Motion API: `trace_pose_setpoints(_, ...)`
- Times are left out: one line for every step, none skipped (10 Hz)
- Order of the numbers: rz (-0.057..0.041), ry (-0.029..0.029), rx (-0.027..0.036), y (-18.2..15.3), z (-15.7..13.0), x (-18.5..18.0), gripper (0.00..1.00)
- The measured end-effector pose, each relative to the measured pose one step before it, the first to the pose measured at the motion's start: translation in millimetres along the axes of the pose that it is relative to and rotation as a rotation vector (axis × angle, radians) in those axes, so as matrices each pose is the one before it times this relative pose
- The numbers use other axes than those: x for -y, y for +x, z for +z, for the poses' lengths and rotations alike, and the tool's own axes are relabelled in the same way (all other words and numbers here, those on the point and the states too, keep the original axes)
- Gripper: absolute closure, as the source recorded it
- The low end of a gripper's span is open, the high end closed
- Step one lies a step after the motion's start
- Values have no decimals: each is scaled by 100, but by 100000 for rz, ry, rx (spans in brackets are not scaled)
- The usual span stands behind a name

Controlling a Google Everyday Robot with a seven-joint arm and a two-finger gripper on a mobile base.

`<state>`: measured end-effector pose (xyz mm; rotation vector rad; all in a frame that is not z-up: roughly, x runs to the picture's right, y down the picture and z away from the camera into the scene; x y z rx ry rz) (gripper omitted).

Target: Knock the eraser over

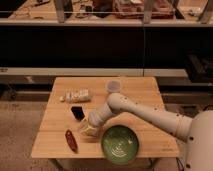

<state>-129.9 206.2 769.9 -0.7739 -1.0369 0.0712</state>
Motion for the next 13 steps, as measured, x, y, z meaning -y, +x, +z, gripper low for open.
trace_pose_setpoints(-241, 1111, 897, 35, -82, 376, 100)
trace_pose_setpoints(-106, 403, 558, 33, -19, 170, 100)
trace_pose_setpoints(-116, 816, 680, -27, -112, 422, 100)
trace_pose_setpoints(56, 1956, 587, 18, -398, 1122, 100)
trace_pose_setpoints(-285, 1481, -44, -80, -241, 1149, 100)
trace_pose_setpoints(-671, 2168, -382, -223, -389, 1669, 100)
trace_pose_setpoints(-1234, 3837, -1380, -348, -620, 2911, 100)
trace_pose_setpoints(-267, 3740, -1541, -282, -353, 2555, 100)
trace_pose_setpoints(470, 3933, -1543, -317, -84, 2493, 100)
trace_pose_setpoints(977, 3680, -735, -294, -136, 1918, 100)
trace_pose_setpoints(1198, 3960, -283, -307, -375, 1692, 100)
trace_pose_setpoints(267, 807, -66, 20, -208, 262, 100)
trace_pose_setpoints(141, 38, -146, 166, -78, -42, 98)
